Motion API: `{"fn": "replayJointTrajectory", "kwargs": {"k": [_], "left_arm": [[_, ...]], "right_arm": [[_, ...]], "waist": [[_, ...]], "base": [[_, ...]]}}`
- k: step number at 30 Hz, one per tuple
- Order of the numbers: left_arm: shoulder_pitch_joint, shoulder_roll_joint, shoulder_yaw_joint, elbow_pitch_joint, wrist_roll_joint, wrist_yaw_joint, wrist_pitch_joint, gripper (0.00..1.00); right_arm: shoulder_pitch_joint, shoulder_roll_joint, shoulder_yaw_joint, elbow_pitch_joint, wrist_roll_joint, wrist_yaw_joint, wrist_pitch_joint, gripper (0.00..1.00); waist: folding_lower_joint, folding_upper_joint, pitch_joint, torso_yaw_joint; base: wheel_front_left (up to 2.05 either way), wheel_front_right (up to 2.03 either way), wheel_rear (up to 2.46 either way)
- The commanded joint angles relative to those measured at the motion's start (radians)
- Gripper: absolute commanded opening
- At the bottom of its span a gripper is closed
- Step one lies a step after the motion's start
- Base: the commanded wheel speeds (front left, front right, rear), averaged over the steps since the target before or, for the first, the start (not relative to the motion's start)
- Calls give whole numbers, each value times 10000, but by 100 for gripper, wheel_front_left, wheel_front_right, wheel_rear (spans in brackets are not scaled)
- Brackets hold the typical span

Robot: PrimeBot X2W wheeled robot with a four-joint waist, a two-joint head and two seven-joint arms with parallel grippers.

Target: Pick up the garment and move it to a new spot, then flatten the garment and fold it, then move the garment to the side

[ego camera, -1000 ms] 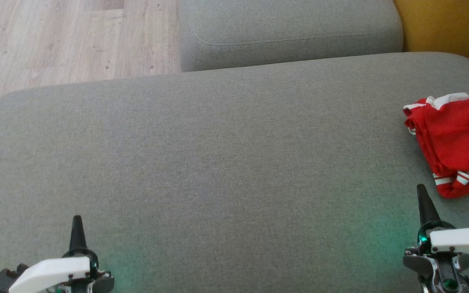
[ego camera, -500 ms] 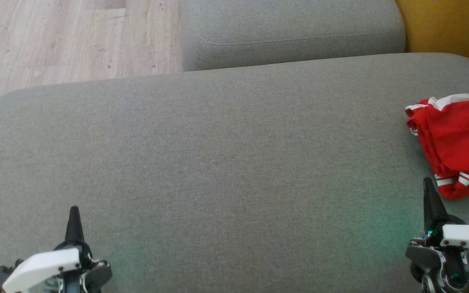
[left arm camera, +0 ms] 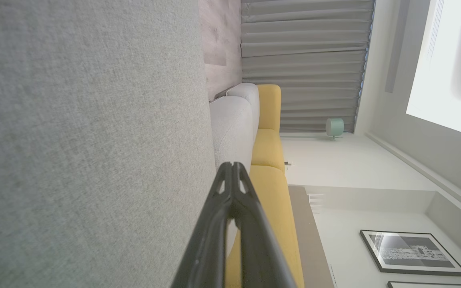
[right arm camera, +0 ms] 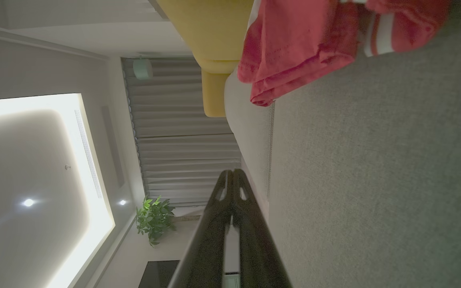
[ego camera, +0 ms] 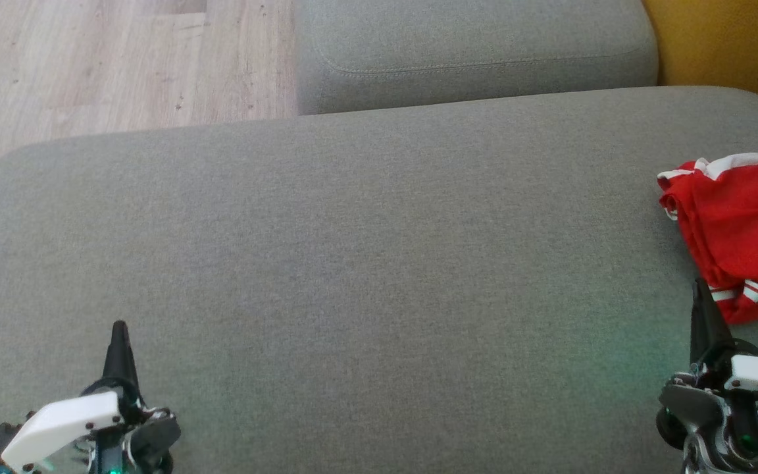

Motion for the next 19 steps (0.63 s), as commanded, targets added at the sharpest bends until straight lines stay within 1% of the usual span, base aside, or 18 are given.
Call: {"fn": "replayJointTrajectory", "kwargs": {"k": [1, 19], "left_arm": [[-483, 39, 388, -359, -51, -69, 43, 0], [-483, 39, 387, -360, -51, -69, 42, 0]], "right_arm": [[-512, -33, 202, -381, 68, 79, 60, 0], [-512, -33, 203, -381, 69, 79, 59, 0]], "waist": [[0, 0, 0, -1], [0, 0, 0, -1]], "base": [[0, 0, 0], [0, 0, 0]]}}
